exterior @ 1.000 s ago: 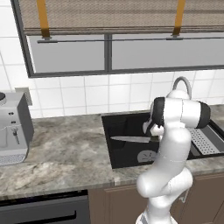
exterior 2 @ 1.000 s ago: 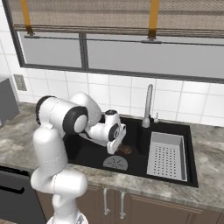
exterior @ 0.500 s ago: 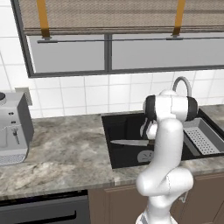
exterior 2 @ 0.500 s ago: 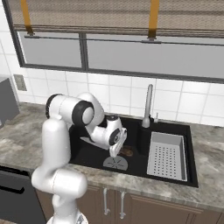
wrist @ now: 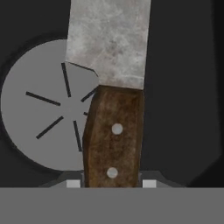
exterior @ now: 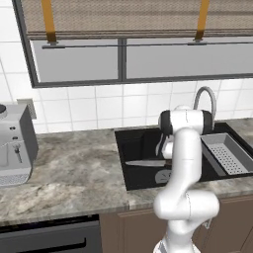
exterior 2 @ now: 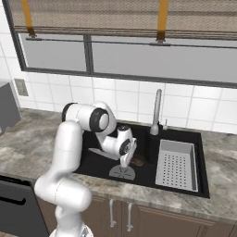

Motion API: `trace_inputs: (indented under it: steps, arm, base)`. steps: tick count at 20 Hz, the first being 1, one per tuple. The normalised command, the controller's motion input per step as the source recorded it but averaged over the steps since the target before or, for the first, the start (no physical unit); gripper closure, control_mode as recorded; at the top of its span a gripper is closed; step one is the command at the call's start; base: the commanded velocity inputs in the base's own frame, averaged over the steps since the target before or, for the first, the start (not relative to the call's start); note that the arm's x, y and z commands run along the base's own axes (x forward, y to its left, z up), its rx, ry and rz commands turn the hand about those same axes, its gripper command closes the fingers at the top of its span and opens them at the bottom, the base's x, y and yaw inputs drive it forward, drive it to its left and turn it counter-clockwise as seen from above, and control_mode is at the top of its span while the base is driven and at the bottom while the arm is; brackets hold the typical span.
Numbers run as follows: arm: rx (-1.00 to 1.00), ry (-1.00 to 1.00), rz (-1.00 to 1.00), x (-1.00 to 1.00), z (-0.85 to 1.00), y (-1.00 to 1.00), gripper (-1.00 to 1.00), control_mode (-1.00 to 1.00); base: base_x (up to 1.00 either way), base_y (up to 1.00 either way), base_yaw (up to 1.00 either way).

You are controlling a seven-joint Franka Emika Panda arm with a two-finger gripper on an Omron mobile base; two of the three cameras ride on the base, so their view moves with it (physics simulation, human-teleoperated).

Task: Move the cutting board and knife to the sink. Then move spray from the cabinet to the counter.

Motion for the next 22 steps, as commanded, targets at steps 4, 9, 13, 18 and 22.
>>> trace_inputs:
  steps: [4,9,13,18,22]
  arm:
    - [0.0,0.0,0.03,0.44,-0.35,-0.12,1.0,-1.0]
    - [0.0,0.0,0.04,0.35,-0.35,-0.11,1.0,-1.0]
    - [0.0,0.0,0.02,0.32,-0.37,-0.04,1.0,-1.0]
    - [-0.02,0.0,0.0,0.23,-0.38,0.0,1.0,-1.0]
    - [-0.02,0.0,0.0,0.06,-0.35,0.0,1.0,-1.0]
  base:
    - [0.0,0.0,0.0]
    - [0.0,0.0,0.0]
    - [0.0,0.0,0.0]
    - [0.0,0.0,0.0]
    - [0.0,0.0,0.0]
